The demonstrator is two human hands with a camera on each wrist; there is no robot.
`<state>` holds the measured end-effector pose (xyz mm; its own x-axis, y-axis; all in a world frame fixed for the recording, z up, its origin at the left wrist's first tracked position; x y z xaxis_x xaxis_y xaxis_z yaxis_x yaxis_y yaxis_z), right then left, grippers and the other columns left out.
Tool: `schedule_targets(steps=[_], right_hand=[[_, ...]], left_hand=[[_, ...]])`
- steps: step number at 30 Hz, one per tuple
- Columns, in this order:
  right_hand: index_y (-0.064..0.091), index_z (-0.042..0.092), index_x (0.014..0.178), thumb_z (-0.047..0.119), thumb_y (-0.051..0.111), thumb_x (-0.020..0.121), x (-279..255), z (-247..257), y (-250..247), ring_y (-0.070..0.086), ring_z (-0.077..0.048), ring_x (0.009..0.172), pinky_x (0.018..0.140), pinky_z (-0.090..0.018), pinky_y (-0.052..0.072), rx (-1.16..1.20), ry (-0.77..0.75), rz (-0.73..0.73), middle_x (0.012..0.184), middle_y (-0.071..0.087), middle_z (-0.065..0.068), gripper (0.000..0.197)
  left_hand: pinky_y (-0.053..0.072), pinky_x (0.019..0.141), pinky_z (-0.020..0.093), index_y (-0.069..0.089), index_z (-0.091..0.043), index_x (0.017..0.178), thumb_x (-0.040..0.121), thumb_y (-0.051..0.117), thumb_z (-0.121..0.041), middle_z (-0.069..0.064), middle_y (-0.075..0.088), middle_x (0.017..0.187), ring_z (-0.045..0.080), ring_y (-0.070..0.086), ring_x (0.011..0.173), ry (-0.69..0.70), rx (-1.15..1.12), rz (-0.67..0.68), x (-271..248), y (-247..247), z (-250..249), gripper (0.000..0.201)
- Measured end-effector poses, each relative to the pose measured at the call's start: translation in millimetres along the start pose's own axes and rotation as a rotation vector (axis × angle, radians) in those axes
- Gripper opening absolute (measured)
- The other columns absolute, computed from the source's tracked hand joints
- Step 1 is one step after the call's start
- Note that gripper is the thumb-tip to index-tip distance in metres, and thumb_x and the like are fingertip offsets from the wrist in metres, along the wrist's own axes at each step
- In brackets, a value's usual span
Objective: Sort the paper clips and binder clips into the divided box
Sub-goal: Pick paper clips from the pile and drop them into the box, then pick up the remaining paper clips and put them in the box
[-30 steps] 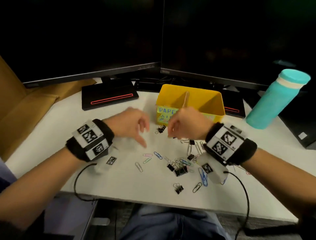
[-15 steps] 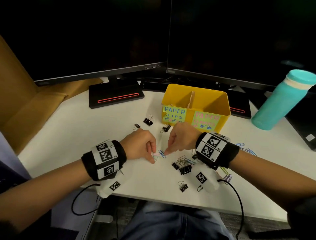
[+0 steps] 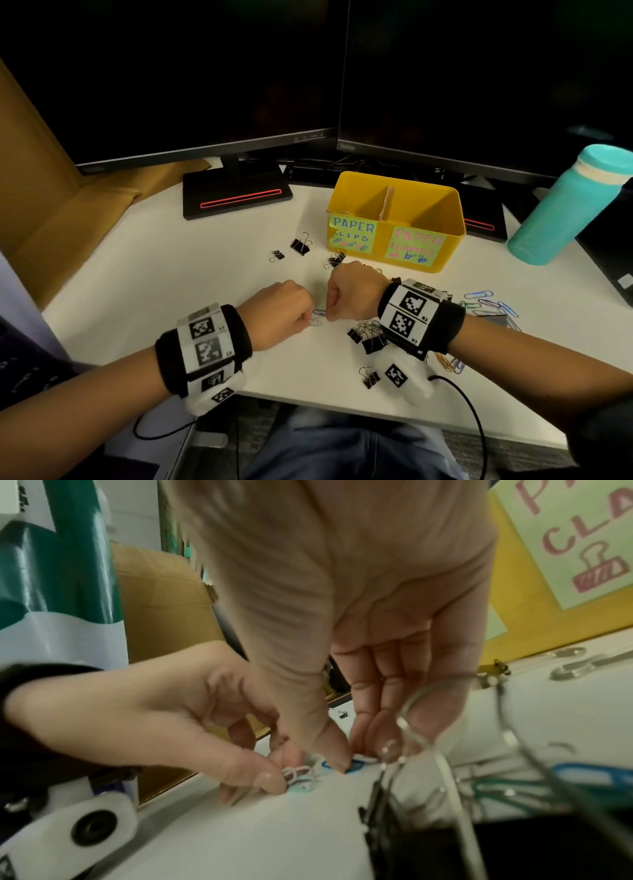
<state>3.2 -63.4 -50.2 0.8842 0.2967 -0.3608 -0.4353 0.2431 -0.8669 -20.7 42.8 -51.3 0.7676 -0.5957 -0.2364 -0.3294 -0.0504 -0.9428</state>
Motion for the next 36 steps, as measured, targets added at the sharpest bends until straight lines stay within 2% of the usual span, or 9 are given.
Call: schedule_targets(steps=[4, 11, 16, 21, 25, 28, 31, 34, 36], right_hand=[[0.076, 0.010, 0.089, 0.024, 0.068, 0.075, 2, 1, 3, 0.060, -0.015, 0.059, 0.067, -0.028, 0.054, 0.010, 0.006, 0.052, 0.091, 0.076, -0.008, 0.021], [0.074, 0.016, 0.087, 0.033, 0.072, 0.078, 3, 10, 2, 0.068, -0.024, 0.091, 0.080, -0.034, 0.056, -0.025, -0.086, 0.000, 0.096, 0.075, -0.004, 0.020], [0.071, 0.015, 0.095, 0.034, 0.063, 0.086, -1, 12, 10, 0.065, -0.029, 0.097, 0.076, -0.032, 0.052, -0.202, -0.107, 0.011, 0.106, 0.070, -0.006, 0.023], [0.066, 0.012, 0.090, 0.023, 0.056, 0.087, -10, 6, 10, 0.064, -0.032, 0.094, 0.070, -0.030, 0.045, -0.179, -0.159, -0.051, 0.104, 0.069, -0.009, 0.015], [0.072, 0.009, 0.089, 0.018, 0.065, 0.079, -13, -1, 7, 0.067, -0.028, 0.091, 0.074, -0.032, 0.053, -0.036, -0.102, 0.017, 0.099, 0.074, -0.007, 0.015], [0.074, 0.006, 0.088, 0.015, 0.065, 0.078, -19, -8, -6, 0.069, -0.026, 0.089, 0.077, -0.036, 0.058, -0.042, -0.119, 0.083, 0.096, 0.076, -0.008, 0.016], [0.075, 0.008, 0.085, 0.018, 0.063, 0.082, -17, -20, -60, 0.068, -0.021, 0.081, 0.078, -0.037, 0.058, -0.026, -0.144, -0.093, 0.092, 0.077, -0.005, 0.016], [0.075, 0.023, 0.080, 0.023, 0.068, 0.081, -10, -41, -132, 0.066, -0.016, 0.084, 0.083, -0.035, 0.057, 0.118, -0.038, -0.508, 0.086, 0.073, -0.001, 0.007], [0.075, 0.023, 0.077, 0.020, 0.068, 0.080, 0, -50, -149, 0.068, -0.021, 0.086, 0.084, -0.037, 0.058, 0.170, -0.007, -0.598, 0.087, 0.074, -0.004, 0.008]], left_hand=[[0.055, 0.073, 0.033, 0.069, -0.006, 0.084, 0.087, 0.060, -0.021, 0.007, 0.071, 0.083, 0.021, 0.065, 0.077, -0.003, -0.101, 0.059, 1, -2, 12, 0.018], [0.040, 0.053, 0.003, 0.069, -0.007, 0.079, 0.084, 0.061, -0.013, -0.004, 0.065, 0.068, -0.005, 0.057, 0.052, -0.127, -0.166, -0.026, -7, -23, 54, 0.012], [0.056, 0.056, 0.017, 0.071, -0.010, 0.084, 0.084, 0.067, -0.015, 0.000, 0.067, 0.079, 0.007, 0.062, 0.068, -0.052, -0.312, -0.347, 15, -95, 64, 0.006], [0.053, 0.053, 0.009, 0.070, -0.009, 0.091, 0.085, 0.066, -0.017, 0.000, 0.065, 0.082, 0.006, 0.060, 0.072, 0.085, -0.395, -0.562, 79, -136, 39, 0.010], [0.048, 0.055, 0.008, 0.070, -0.009, 0.088, 0.084, 0.068, -0.018, -0.001, 0.064, 0.080, 0.006, 0.057, 0.072, 0.114, -0.398, -0.583, 120, -139, 26, 0.010], [0.053, 0.074, 0.025, 0.071, -0.011, 0.086, 0.081, 0.071, -0.021, 0.000, 0.067, 0.081, 0.010, 0.060, 0.076, 0.090, -0.313, -0.462, 138, -125, 23, 0.011], [0.053, 0.079, 0.025, 0.071, -0.011, 0.096, 0.079, 0.073, -0.023, 0.004, 0.070, 0.087, 0.012, 0.062, 0.081, 0.096, -0.301, -0.441, 137, -117, 26, 0.021], [0.046, 0.068, 0.014, 0.071, -0.009, 0.098, 0.086, 0.065, -0.018, 0.003, 0.069, 0.091, 0.013, 0.062, 0.085, 0.101, -0.350, -0.600, 119, -126, 29, 0.016], [0.049, 0.065, 0.013, 0.071, -0.010, 0.093, 0.088, 0.061, -0.014, -0.001, 0.067, 0.086, 0.009, 0.061, 0.079, 0.086, -0.359, -0.710, 102, -129, 29, 0.011]])
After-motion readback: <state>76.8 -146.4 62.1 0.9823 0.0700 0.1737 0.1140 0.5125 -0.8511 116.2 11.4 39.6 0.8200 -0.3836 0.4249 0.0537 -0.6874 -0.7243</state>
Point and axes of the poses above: each hand's wrist, its own x-axis towards the middle knuckle, its own y-axis out of the palm, z = x × y, the point moved 6 cm from there along x, towards the middle knuckle
